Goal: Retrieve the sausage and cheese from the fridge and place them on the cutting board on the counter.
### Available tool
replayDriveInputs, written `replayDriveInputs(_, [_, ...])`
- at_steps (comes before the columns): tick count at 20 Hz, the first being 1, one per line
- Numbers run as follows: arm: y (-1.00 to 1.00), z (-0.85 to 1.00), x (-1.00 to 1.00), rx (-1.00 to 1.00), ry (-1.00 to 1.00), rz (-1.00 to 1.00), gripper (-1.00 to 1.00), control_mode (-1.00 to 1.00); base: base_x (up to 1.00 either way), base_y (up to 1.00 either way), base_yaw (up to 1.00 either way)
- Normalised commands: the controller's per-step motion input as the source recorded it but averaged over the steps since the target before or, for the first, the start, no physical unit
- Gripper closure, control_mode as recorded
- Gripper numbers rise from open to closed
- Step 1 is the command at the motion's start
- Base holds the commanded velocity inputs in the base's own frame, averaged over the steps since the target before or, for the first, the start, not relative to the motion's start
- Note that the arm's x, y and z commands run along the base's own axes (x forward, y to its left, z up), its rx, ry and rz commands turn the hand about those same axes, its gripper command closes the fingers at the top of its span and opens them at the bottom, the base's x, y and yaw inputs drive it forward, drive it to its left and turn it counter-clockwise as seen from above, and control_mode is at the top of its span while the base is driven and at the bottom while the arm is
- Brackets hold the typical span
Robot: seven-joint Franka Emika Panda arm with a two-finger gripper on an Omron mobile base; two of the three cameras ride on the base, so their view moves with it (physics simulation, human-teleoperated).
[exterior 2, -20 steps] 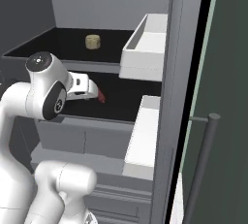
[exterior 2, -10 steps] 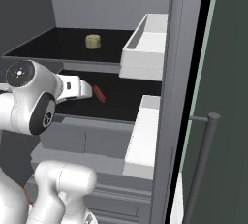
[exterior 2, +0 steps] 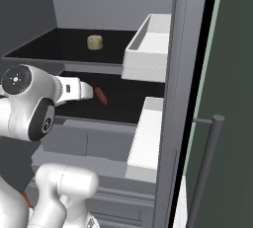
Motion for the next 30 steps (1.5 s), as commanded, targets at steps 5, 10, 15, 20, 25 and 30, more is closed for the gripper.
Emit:
replayDriveInputs(5, [0.00, -0.30, 0.05, 0.07, -0.15, 0.00, -1.00, -1.00, 0.00, 0.00, 0.00])
replayDriveInputs(10, [0.00, -0.20, 0.36, 0.04, 0.08, 0.00, -1.00, -1.00, 0.00, 0.00, 0.00])
replayDriveInputs(15, [0.00, -0.36, 0.50, 0.00, 0.06, 0.00, -1.00, -1.00, 0.00, 0.00, 0.00])
replayDriveInputs(20, [0.00, -0.22, 0.63, 0.02, 0.05, 0.02, -1.00, -1.00, 0.00, 0.00, 0.00])
replayDriveInputs(25, [0.00, -0.19, 0.73, 0.01, 0.11, 0.10, -1.00, -1.00, 0.00, 0.00, 0.00])
replayDriveInputs(30, [0.00, -0.30, 0.47, 0.00, 0.05, 0.07, -1.00, -1.00, 0.00, 0.00, 0.00])
